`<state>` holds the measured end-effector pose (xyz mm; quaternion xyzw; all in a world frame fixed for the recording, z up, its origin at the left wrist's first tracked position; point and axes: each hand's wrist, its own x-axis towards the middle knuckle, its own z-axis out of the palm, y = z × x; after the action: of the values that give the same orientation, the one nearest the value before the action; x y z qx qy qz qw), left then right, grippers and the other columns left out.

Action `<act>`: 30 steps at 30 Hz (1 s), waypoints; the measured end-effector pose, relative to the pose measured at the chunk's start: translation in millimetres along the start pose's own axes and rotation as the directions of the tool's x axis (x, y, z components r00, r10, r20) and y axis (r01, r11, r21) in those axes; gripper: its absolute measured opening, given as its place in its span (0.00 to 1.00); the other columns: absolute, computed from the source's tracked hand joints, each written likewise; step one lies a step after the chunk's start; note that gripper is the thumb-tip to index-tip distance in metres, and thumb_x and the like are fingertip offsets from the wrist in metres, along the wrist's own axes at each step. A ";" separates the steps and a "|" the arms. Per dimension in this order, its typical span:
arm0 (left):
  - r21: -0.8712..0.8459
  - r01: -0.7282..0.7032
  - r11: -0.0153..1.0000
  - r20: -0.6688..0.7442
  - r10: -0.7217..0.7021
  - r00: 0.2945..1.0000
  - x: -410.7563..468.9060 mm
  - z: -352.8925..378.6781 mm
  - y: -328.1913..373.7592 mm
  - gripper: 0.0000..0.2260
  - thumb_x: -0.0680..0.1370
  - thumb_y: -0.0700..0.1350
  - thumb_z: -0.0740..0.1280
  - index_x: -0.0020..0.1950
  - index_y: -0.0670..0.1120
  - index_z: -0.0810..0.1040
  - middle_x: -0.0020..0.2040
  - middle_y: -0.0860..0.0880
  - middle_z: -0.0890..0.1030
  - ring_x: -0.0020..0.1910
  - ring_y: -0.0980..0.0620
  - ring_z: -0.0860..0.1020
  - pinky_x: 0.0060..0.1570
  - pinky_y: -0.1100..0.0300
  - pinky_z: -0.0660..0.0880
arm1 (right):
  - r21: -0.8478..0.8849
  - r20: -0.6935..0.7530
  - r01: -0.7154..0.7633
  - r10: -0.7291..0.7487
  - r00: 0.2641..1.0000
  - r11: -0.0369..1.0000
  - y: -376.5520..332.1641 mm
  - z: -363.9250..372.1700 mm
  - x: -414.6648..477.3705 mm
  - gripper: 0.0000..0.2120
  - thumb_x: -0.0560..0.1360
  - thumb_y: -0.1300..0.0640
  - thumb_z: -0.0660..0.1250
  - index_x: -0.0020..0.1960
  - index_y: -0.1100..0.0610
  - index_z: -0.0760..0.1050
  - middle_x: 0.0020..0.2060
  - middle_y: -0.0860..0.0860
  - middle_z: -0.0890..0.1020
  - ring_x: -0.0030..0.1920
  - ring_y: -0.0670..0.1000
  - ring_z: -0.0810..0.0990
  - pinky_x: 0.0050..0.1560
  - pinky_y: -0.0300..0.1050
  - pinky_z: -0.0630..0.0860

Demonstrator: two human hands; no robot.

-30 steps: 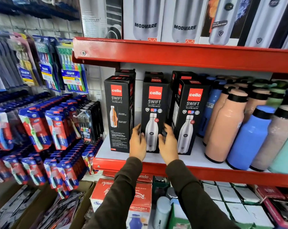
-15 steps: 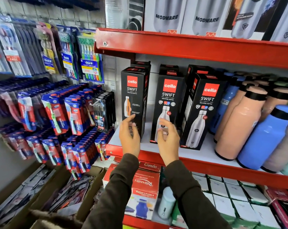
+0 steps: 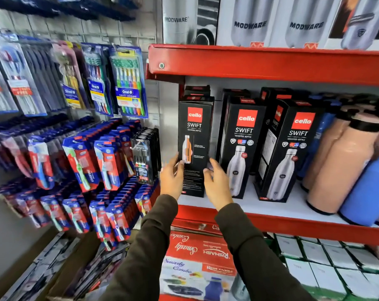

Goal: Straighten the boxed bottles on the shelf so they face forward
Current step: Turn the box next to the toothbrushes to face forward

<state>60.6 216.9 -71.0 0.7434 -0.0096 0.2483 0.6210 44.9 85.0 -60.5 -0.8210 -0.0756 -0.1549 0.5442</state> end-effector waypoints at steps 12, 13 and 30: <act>-0.350 0.090 0.933 0.025 -0.087 0.996 -3.5 -17.7 18.4 0.16 0.83 0.49 0.58 0.62 0.45 0.81 0.57 0.50 0.84 0.59 0.54 0.82 0.58 0.50 0.80 | -0.010 -0.033 0.055 -0.056 0.998 0.998 -16.3 -7.7 -0.6 0.30 0.70 0.54 0.76 0.69 0.51 0.70 0.60 0.44 0.81 0.61 0.44 0.79 0.66 0.46 0.76; -0.358 0.079 0.930 -0.004 -0.086 0.996 -6.0 -18.2 21.7 0.17 0.83 0.50 0.57 0.60 0.45 0.82 0.56 0.52 0.85 0.58 0.54 0.83 0.55 0.50 0.81 | -0.010 -0.045 0.055 -0.055 0.997 0.998 -18.9 -8.4 -0.4 0.31 0.68 0.52 0.78 0.67 0.51 0.71 0.58 0.44 0.82 0.60 0.43 0.80 0.64 0.44 0.77; -0.068 -0.017 0.998 0.009 0.018 1.000 -0.5 -27.0 29.1 0.18 0.83 0.43 0.58 0.74 0.48 0.67 0.67 0.58 0.70 0.67 0.56 0.71 0.61 0.68 0.67 | 0.001 -0.072 0.043 -0.042 0.997 0.999 -27.9 -3.7 1.3 0.42 0.58 0.41 0.77 0.69 0.48 0.67 0.59 0.45 0.81 0.61 0.46 0.80 0.65 0.49 0.77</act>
<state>41.1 235.2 -41.6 0.7229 -0.0274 0.2498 0.6436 37.3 92.6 -34.4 -0.8125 -0.0736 -0.1958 0.5441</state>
